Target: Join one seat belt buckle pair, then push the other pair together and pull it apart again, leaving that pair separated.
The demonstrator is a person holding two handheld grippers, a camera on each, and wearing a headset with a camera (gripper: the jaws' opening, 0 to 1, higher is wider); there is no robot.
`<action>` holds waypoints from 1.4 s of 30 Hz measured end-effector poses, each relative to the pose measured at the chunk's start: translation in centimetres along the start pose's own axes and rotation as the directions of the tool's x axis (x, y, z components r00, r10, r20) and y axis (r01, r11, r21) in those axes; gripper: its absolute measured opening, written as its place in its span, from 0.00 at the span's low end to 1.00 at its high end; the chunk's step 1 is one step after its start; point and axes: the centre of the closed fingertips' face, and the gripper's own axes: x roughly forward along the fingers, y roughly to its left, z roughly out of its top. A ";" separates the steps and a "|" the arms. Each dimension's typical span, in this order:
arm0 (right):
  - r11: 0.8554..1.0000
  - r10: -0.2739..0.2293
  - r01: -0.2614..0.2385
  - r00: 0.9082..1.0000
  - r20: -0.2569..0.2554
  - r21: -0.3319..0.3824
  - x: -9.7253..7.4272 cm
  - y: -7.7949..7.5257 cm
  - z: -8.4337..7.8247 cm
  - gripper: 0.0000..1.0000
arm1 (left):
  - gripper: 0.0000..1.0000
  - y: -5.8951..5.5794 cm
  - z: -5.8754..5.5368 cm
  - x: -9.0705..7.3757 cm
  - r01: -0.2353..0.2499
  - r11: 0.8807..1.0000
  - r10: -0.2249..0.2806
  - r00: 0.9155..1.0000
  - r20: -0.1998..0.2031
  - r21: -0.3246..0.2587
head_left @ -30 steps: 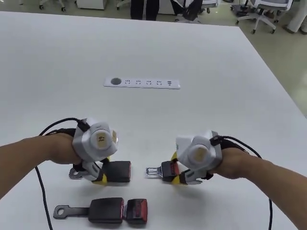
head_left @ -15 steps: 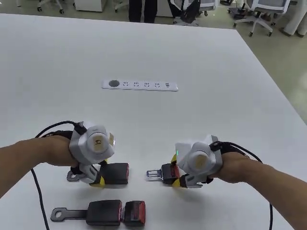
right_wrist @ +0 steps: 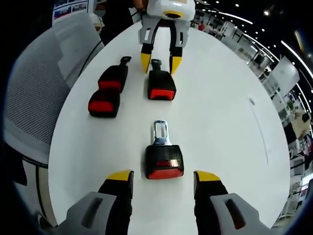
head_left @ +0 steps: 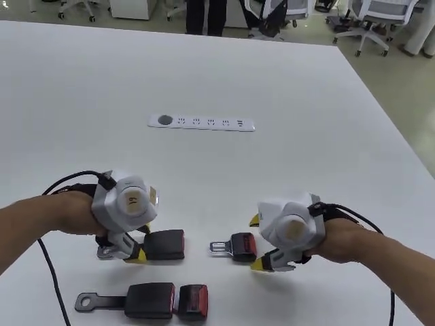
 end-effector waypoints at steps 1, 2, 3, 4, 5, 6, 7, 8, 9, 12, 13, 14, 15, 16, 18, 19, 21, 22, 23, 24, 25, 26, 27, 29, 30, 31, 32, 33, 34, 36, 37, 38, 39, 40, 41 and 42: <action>1.000 -0.002 0.002 1.000 0.001 0.003 -0.1 0.0 -0.1 0.48 | 0.34 0.0 -0.2 0.0 -0.002 1.000 0.002 1.000 0.003 -0.007; 1.000 -0.006 0.006 1.000 0.002 0.009 -0.4 0.3 -0.2 0.50 | 0.35 -0.1 -0.5 -0.2 -0.005 1.000 0.005 1.000 0.008 -0.017; 1.000 -0.008 0.008 1.000 0.005 0.013 -0.6 0.3 -0.3 0.50 | 0.35 -0.1 -0.7 -0.3 -0.007 1.000 0.007 1.000 0.011 -0.023; 1.000 -0.012 0.012 1.000 0.008 0.021 -0.6 0.2 -0.3 0.51 | 0.36 -0.1 -1.1 -0.5 -0.011 0.999 0.011 1.000 0.016 -0.036; 0.999 -0.015 0.015 1.000 0.010 0.028 -0.7 0.2 -0.4 0.52 | 0.36 -0.1 -1.3 -0.6 -0.014 0.999 0.015 1.000 0.021 -0.045; 0.999 -0.022 0.022 1.000 0.015 0.041 -0.9 0.3 -0.5 0.54 | 0.37 -0.3 -1.4 -0.8 -0.018 0.998 0.020 0.999 0.031 -0.061; 0.999 -0.026 0.025 1.000 0.017 0.047 -1.0 0.3 -0.6 0.55 | 0.39 -0.6 -1.4 -1.0 -0.022 0.997 0.025 0.999 0.040 -0.076; 0.998 -0.030 0.029 0.999 0.017 0.055 -1.1 0.2 -0.9 0.55 | 0.40 -0.6 -1.6 -1.1 -0.027 0.995 0.032 0.998 0.050 -0.094; 0.998 -0.032 0.031 0.999 0.019 0.061 -1.3 0.4 -1.0 0.56 | 0.40 -0.6 -1.8 -1.2 -0.030 0.993 0.037 0.998 0.057 -0.110; 0.997 -0.033 0.031 0.999 0.029 0.078 -1.7 1.0 -1.2 0.57 | 0.42 -1.0 -2.0 -1.7 -0.033 0.988 0.046 0.996 0.082 -0.153; 0.996 -0.036 0.033 0.999 0.034 0.087 -1.7 1.1 -1.2 0.58 | 0.42 -1.3 -2.0 -1.9 -0.036 0.985 0.052 0.994 0.093 -0.169; 0.994 -0.039 0.035 0.998 0.039 0.100 -1.8 1.1 -1.2 0.58 | 0.43 -1.3 -2.0 -2.0 -0.038 0.982 0.058 0.993 0.104 -0.185; 0.992 -0.043 0.037 0.998 0.046 0.119 -1.9 1.3 -1.2 0.59 | 0.44 -1.3 -2.1 -2.2 -0.045 0.977 0.071 0.990 0.124 -0.207; 0.991 -0.047 0.041 0.998 0.050 0.130 -2.0 1.4 -1.2 0.60 | 0.45 -1.4 -2.0 -2.4 -0.046 0.975 0.078 0.987 0.141 -0.216; 0.988 -0.054 0.044 0.996 0.066 0.145 -2.3 1.7 -1.1 0.62 | 0.50 -1.5 -1.7 -2.8 -0.056 0.965 0.108 0.975 0.195 -0.255; 0.986 -0.061 0.048 0.995 0.075 0.159 -2.4 1.8 -1.0 0.62 | 0.52 -1.4 -1.8 -3.0 -0.057 0.960 0.118 0.970 0.211 -0.275; 0.981 -0.071 0.054 0.994 0.085 0.184 -2.6 2.0 -1.1 0.62 | 0.53 -1.1 -2.5 -3.2 -0.069 0.951 0.142 0.963 0.227 -0.303; 0.979 -0.075 0.058 0.994 0.082 0.193 -2.7 2.1 -1.2 0.63 | 0.53 -1.3 -2.6 -3.3 -0.074 0.948 0.153 0.959 0.238 -0.311; 0.976 -0.082 0.064 0.994 0.079 0.209 -2.8 2.2 -1.4 0.63 | 0.53 -1.6 -2.6 -3.5 -0.077 0.942 0.166 0.953 0.252 -0.327; 0.973 -0.089 0.068 0.992 0.085 0.222 -2.9 2.3 -1.4 0.64 | 0.55 -1.7 -2.6 -3.6 -0.079 0.937 0.175 0.949 0.261 -0.342; 0.970 -0.094 0.070 0.991 0.095 0.233 -3.0 2.5 -1.4 0.64 | 0.56 -1.9 -2.8 -3.8 -0.081 0.932 0.182 0.947 0.266 -0.352; 0.968 -0.098 0.071 0.990 0.099 0.241 -3.1 2.6 -1.4 0.65 | 0.57 -2.1 -3.2 -3.9 -0.084 0.929 0.191 0.943 0.272 -0.360; 0.966 -0.101 0.073 0.989 0.104 0.248 -3.2 2.7 -1.4 0.65 | 0.58 -2.4 -3.6 -4.0 -0.085 0.928 0.194 0.942 0.274 -0.364; 0.960 -0.112 0.077 0.987 0.117 0.268 -3.4 3.1 -1.4 0.66 | 0.59 -3.1 -3.9 -4.2 -0.085 0.921 0.202 0.939 0.279 -0.379; 0.956 -0.119 0.080 0.985 0.124 0.283 -3.5 3.3 -1.4 0.66 | 0.60 -3.3 -4.1 -4.3 -0.086 0.919 0.207 0.936 0.284 -0.385; 0.952 -0.124 0.081 0.984 0.129 0.296 -3.6 3.5 -1.3 0.67 | 0.61 -3.5 -4.4 -4.5 -0.089 0.914 0.217 0.932 0.291 -0.397; 0.946 -0.131 0.083 0.982 0.134 0.315 -3.7 3.7 -1.2 0.67 | 0.62 -3.5 -4.8 -4.6 -0.089 0.910 0.222 0.930 0.295 -0.404; 0.938 -0.138 0.085 0.980 0.140 0.336 -3.8 3.8 -1.2 0.68 | 0.62 -3.7 -5.2 -4.7 -0.093 0.906 0.229 0.928 0.295 -0.412; 0.935 -0.142 0.085 0.979 0.146 0.345 -3.9 3.9 -1.1 0.69 | 0.63 -3.8 -5.2 -4.8 -0.102 0.903 0.240 0.925 0.295 -0.417; 0.931 -0.154 0.092 0.976 0.152 0.354 -3.9 4.2 -1.0 0.70 | 0.65 -4.2 -5.2 -5.1 -0.112 0.896 0.261 0.916 0.306 -0.429; 0.928 -0.158 0.093 0.975 0.156 0.361 -4.0 4.4 -0.9 0.70 | 0.65 -4.3 -5.2 -5.3 -0.121 0.891 0.277 0.909 0.312 -0.438; 0.923 -0.160 0.088 0.973 0.165 0.375 -4.0 4.7 -0.7 0.72 | 0.66 -4.2 -5.5 -5.4 -0.125 0.888 0.285 0.905 0.316 -0.442; 0.919 -0.165 0.087 0.971 0.174 0.385 -4.0 4.8 -0.7 0.74 | 0.67 -4.3 -5.6 -5.5 -0.127 0.886 0.290 0.902 0.319 -0.446; 0.916 -0.172 0.090 0.969 0.180 0.391 -4.1 4.9 -0.7 0.74 | 0.67 -4.8 -5.3 -5.6 -0.135 0.882 0.301 0.899 0.319 -0.451; 0.913 -0.176 0.092 0.968 0.180 0.397 -4.1 5.1 -0.7 0.74 | 0.70 -5.0 -5.2 -5.6 -0.145 0.880 0.311 0.895 0.319 -0.452; 0.907 -0.176 0.086 0.967 0.184 0.413 -4.0 5.5 -0.6 0.74 | 0.71 -5.2 -5.2 -5.7 -0.155 0.875 0.328 0.887 0.325 -0.459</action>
